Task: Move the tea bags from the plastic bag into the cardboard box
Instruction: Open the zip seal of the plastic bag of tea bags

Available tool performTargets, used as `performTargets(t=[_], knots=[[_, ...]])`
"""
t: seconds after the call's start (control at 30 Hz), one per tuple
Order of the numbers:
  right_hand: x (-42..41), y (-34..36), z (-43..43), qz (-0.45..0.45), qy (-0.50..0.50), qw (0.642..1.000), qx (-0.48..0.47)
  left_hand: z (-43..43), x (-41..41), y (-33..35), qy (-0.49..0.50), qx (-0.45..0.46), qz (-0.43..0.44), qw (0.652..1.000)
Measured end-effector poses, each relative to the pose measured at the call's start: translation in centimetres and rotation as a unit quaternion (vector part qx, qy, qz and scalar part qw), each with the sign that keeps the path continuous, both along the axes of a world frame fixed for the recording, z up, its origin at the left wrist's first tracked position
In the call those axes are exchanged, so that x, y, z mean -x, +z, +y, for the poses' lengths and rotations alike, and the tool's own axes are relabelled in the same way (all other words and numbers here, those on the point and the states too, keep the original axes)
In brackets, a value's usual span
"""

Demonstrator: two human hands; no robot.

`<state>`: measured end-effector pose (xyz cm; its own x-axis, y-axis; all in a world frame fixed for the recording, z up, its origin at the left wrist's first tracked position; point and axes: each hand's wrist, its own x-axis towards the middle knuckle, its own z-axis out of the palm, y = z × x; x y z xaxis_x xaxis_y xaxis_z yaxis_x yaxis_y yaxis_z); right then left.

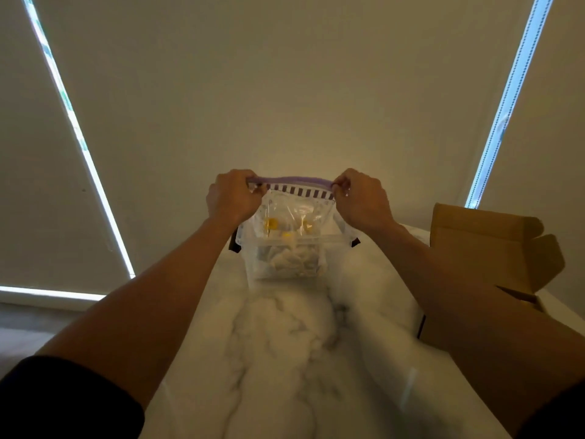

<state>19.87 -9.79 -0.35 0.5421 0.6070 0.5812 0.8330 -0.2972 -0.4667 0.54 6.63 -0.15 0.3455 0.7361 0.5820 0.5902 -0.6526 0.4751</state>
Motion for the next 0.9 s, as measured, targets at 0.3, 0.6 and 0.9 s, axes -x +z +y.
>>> performTargets(t=[0.3,0.6,0.9], knots=[[2.6,6.1,-5.5,0.011,0.041,0.979,-0.202,-6.4,1.2,6.2,-0.069,-0.064,-0.180,0.979],[7.2,9.0,-15.7,-0.030,0.073,0.954,-0.291,-15.4,4.9,8.3,-0.162,-0.048,-0.282,0.945],[9.7,-1.0,-22.8,0.071,0.120,0.965,-0.223,-20.6,6.3,-3.2,-0.217,0.106,-0.326,0.914]])
